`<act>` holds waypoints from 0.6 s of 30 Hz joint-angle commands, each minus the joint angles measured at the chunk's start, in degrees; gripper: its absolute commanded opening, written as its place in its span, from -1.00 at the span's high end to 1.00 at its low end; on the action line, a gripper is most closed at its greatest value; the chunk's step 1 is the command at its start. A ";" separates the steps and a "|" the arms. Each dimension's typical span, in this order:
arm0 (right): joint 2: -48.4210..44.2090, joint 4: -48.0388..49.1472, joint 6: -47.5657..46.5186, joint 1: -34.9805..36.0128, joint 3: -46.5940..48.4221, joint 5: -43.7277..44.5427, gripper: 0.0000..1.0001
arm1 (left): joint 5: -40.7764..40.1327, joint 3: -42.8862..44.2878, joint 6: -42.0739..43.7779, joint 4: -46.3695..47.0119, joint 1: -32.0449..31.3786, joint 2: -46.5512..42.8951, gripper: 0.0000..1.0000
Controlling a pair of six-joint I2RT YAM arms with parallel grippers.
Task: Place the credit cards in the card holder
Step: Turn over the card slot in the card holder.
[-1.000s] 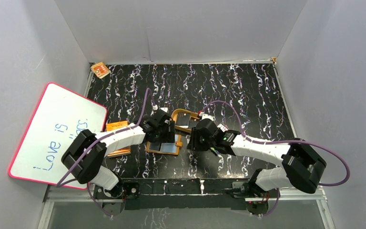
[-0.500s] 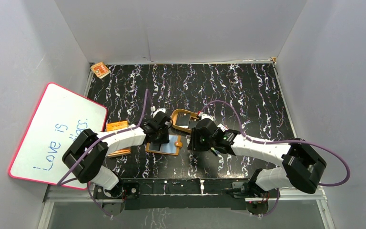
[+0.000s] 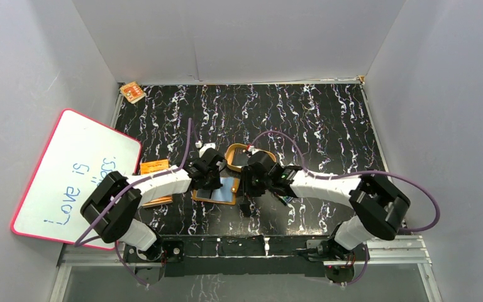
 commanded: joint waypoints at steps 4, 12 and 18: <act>5.61 9.46 5.47 0.38 5.57 -4.57 0.48 | 1.26 -4.18 -1.57 -4.55 -0.04 2.87 1.00; 9.33 9.53 7.83 -0.31 7.03 -1.24 0.73 | 1.68 -4.55 -2.03 -4.13 -0.11 2.28 1.00; 11.35 9.49 8.23 -0.94 7.66 -1.70 0.76 | 1.86 -4.62 -2.12 -4.05 -0.06 2.31 1.00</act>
